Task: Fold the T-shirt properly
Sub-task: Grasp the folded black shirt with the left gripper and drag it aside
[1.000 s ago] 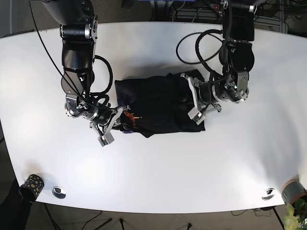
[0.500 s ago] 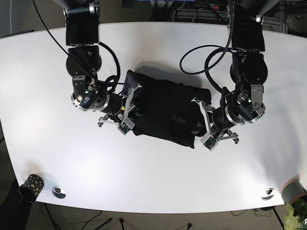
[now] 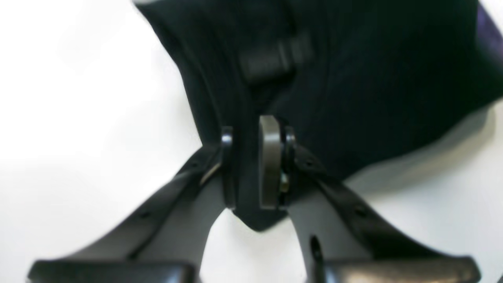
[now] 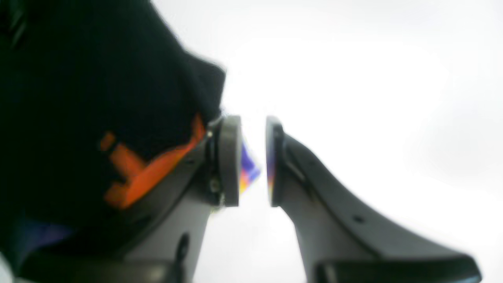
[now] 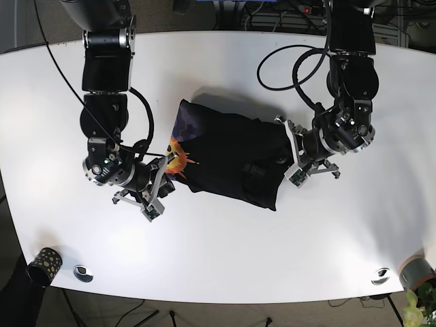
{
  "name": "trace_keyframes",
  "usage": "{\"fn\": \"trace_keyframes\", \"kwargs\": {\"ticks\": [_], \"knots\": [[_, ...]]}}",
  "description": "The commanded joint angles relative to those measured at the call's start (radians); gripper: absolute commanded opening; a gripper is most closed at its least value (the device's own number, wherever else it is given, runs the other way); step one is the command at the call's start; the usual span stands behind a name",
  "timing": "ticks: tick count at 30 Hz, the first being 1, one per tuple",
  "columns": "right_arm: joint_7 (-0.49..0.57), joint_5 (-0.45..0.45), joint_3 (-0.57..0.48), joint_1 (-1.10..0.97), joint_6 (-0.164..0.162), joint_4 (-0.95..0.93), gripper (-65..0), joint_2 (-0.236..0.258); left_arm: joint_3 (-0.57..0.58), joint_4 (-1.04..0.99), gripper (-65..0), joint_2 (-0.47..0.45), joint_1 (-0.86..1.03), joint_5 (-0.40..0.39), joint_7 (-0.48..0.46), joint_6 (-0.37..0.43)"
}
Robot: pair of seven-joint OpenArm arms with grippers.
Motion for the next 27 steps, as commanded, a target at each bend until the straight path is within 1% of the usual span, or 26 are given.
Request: {"fn": "trace_keyframes", "kwargs": {"ticks": [1, 5, 9, 12, 15, 17, 19, 23, 25, 27], "knots": [[0.07, -0.01, -0.002, 0.039, 0.001, -0.06, -55.5, 0.009, 0.001, 0.025, -58.1, 0.038, 0.001, -0.015, -0.023, -0.001], [0.122, -0.029, -0.004, 0.039, 0.001, -0.134, -55.5, 0.009, 0.001, 0.025, -58.1, 0.065, 0.037, -0.015, -0.025, -0.001], [0.129, -0.021, -0.007, 0.001, 0.001, -0.143, -55.5, 0.003, 0.001, 0.028, -58.1, 0.07, 0.058, -0.019, -0.025, -0.001], [0.129, -0.018, -0.041, -0.059, 0.001, -0.085, -55.5, 0.003, -0.003, 0.052, -58.1, 0.082, 0.058, -0.016, -0.025, -0.001], [0.11, -0.018, -0.096, -0.148, 0.001, 0.021, -55.5, -0.004, -0.003, 0.071, -58.1, 0.081, 0.06, -0.013, -0.023, -0.001], [0.078, -0.021, -0.139, -0.217, 0.001, 0.116, -55.5, -0.04, -0.003, 0.077, -58.1, 0.077, 0.06, -0.013, -0.023, -0.001], [0.055, -0.026, -0.16, -0.264, 0.001, 0.182, -55.5, -0.076, -0.003, 0.077, -58.1, 0.074, 0.058, -0.013, -0.023, -0.001], [-0.007, -0.027, -0.212, -0.307, 0.001, 0.236, -55.5, -0.168, -0.003, 0.075, -58.1, 0.073, 0.053, -0.013, -0.023, -0.001], [-0.028, -0.027, -0.243, -0.309, 0.001, 0.241, -55.5, -0.203, -0.003, 0.077, -57.6, 0.073, 0.052, -0.013, -0.023, 0.034], [-0.049, -0.026, -0.271, -0.31, 0.001, 0.251, -55.5, -0.229, -0.003, 0.077, -53.3, 0.073, 0.05, -0.013, -0.023, 0.095]]}}
